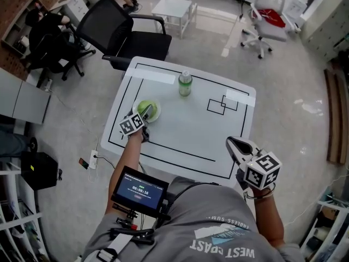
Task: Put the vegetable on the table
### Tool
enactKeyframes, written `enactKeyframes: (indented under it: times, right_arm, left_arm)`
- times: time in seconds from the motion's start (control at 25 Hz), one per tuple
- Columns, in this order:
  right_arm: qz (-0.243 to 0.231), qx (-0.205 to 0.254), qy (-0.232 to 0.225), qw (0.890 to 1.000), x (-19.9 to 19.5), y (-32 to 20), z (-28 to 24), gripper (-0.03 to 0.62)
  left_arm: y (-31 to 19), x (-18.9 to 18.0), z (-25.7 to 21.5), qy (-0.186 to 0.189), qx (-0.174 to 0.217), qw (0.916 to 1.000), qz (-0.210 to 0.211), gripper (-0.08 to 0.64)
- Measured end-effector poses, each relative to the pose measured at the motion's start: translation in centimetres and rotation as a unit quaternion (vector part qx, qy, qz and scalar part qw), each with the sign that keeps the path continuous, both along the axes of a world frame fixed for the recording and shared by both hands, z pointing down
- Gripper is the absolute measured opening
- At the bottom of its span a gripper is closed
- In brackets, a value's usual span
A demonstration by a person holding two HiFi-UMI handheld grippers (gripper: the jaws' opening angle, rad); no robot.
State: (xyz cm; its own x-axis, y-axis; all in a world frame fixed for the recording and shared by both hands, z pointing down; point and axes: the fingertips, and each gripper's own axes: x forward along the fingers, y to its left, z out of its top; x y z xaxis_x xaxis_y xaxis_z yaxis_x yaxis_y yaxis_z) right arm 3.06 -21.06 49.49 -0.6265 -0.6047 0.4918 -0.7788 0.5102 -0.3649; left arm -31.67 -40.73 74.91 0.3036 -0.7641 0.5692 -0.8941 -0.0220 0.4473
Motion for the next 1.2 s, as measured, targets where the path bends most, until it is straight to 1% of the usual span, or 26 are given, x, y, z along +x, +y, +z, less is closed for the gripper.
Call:
enactKeyframes:
  times: [0.04,0.12,0.2,0.28,0.4,0.52,0.6,0.64,0.68,0.72,0.8,0.84,0.92,1.0,1.08,1.2]
  right_arm:
    - [0.001,-0.001,0.001,1.000,-0.1,0.1,0.0,0.009]
    - [0.004,-0.003,0.001,1.000,-0.3,0.4,0.3,0.009]
    - [0.007,-0.006,0.001,1.000,-0.4,0.8,0.5,0.009]
    - [0.010,-0.009,0.000,1.000,-0.6,1.1,0.7,0.009]
    - [0.010,-0.006,-0.002,1.000,-0.9,1.5,0.8,0.009]
    - [0.006,0.001,-0.005,1.000,-1.4,2.2,0.7,0.009]
    - [0.001,0.010,-0.007,1.000,-1.9,3.0,0.1,0.009]
    - [-0.001,0.019,-0.010,1.000,-2.0,3.3,-0.5,0.009]
    - [-0.003,0.029,-0.012,0.999,-2.0,3.6,-1.1,0.009]
    - [-0.003,0.041,-0.015,0.999,-1.8,3.9,-1.8,0.009]
    - [0.000,0.064,-0.022,0.998,-1.1,5.0,-3.1,0.009]
    - [0.002,0.075,-0.027,0.997,-0.5,5.8,-3.6,0.009]
    - [0.001,0.097,-0.037,0.995,0.3,8.1,-4.6,0.009]
    - [-0.004,0.118,-0.048,0.992,0.8,10.9,-5.6,0.009]
    - [-0.014,0.139,-0.055,0.989,1.1,13.7,-6.7,0.009]
    - [-0.032,0.165,-0.064,0.984,1.5,18.3,-8.4,0.009]
  left_arm:
    - [-0.2,-0.4,-0.2,-0.019,0.006,0.9998,0.001,0.522]
    - [-0.5,-0.8,-0.4,-0.052,0.015,0.9984,0.016,0.520]
    - [-0.5,-0.9,-0.5,-0.067,0.021,0.9970,0.032,0.520]
    - [-0.5,-1.0,-1.5,-0.077,0.038,0.9956,0.038,0.520]
    - [-0.6,-0.9,-5.1,-0.088,0.091,0.9907,0.049,0.519]
    - [0.2,-0.3,-10.3,-0.083,0.161,0.9807,0.073,0.515]
    - [1.8,0.0,-14.3,-0.084,0.208,0.9698,0.096,0.497]
    - [2.7,0.0,-16.6,-0.088,0.232,0.9629,0.105,0.462]
    - [3.7,0.0,-19.0,-0.092,0.258,0.9551,0.112,0.393]
    - [4.8,0.1,-21.6,-0.093,0.286,0.9466,0.117,0.299]
    - [7.5,0.9,-26.4,-0.079,0.337,0.9297,0.127,0.089]
    - [9.3,1.7,-28.5,-0.067,0.356,0.9221,0.135,0.010]
    - [13.3,4.0,-31.7,-0.051,0.382,0.9081,0.164,0.006]
    - [17.7,6.7,-34.2,-0.048,0.396,0.8955,0.198,0.006]
    - [21.8,9.3,-36.1,-0.039,0.403,0.8878,0.219,0.006]
    - [28.1,13.0,-38.2,-0.018,0.415,0.8768,0.242,0.006]
